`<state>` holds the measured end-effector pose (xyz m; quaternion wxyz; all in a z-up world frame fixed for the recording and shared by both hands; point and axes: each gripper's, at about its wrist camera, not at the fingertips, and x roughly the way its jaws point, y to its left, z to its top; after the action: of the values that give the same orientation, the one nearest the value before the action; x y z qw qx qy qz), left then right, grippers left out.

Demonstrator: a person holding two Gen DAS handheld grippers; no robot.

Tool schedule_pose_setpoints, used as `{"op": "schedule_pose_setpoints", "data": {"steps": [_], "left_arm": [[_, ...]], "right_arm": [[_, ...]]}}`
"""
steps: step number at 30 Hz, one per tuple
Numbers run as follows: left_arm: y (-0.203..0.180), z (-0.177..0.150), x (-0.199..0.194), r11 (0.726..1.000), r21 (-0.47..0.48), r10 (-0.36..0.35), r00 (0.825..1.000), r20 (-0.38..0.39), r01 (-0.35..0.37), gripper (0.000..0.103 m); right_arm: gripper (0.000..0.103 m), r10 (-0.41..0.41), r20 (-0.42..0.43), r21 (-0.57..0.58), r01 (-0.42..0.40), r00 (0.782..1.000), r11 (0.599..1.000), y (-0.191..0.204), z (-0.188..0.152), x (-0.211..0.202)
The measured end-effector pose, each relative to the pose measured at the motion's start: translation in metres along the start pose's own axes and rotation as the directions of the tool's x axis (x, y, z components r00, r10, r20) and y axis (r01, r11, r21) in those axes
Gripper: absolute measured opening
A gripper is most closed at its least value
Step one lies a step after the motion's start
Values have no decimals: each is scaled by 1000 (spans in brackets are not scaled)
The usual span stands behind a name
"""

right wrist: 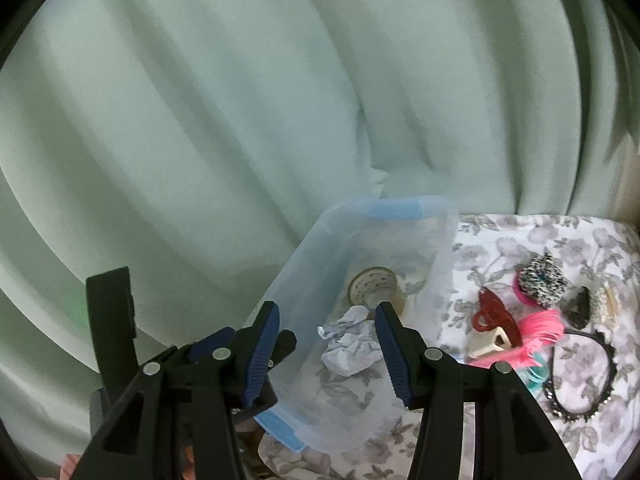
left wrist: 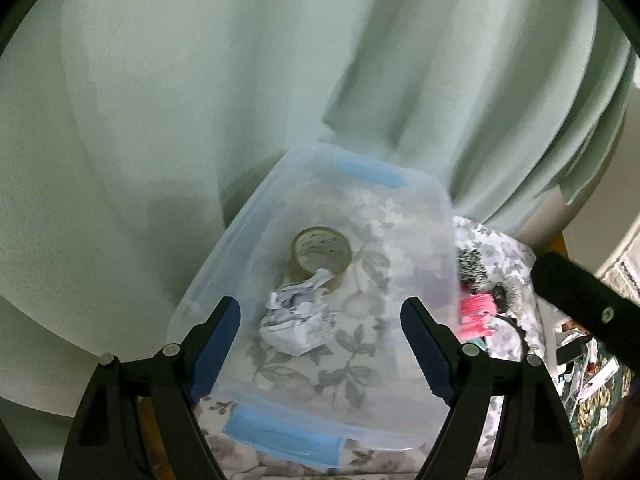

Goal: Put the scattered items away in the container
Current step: 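Move both open tools back over the remaining items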

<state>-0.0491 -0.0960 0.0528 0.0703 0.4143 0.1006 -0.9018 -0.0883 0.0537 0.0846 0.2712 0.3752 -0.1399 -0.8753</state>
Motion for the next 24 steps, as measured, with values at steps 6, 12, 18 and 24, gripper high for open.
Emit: {"op": "schedule_pose_setpoints", "data": {"steps": [6, 12, 18, 24], "left_arm": [[-41, -3, -20, 994, 63, -95, 994, 61, 91, 83], [-86, -11, -28, 986, 130, -119, 989, 92, 106, 83], [-135, -20, -23, 967, 228, -137, 987, 79, 116, 83], [-174, -33, -8, 954, 271, -142, 990, 21, 131, 83]], "right_arm": [[54, -14, 33, 30, 13, 999, 999, -18, -8, -28], [57, -33, 88, 85, 25, 996, 996, -48, -11, -64], [58, -49, 133, 147, 29, 990, 989, -83, -17, -93], [58, -77, 144, 224, 44, 987, 974, -128, -27, -110]]}}
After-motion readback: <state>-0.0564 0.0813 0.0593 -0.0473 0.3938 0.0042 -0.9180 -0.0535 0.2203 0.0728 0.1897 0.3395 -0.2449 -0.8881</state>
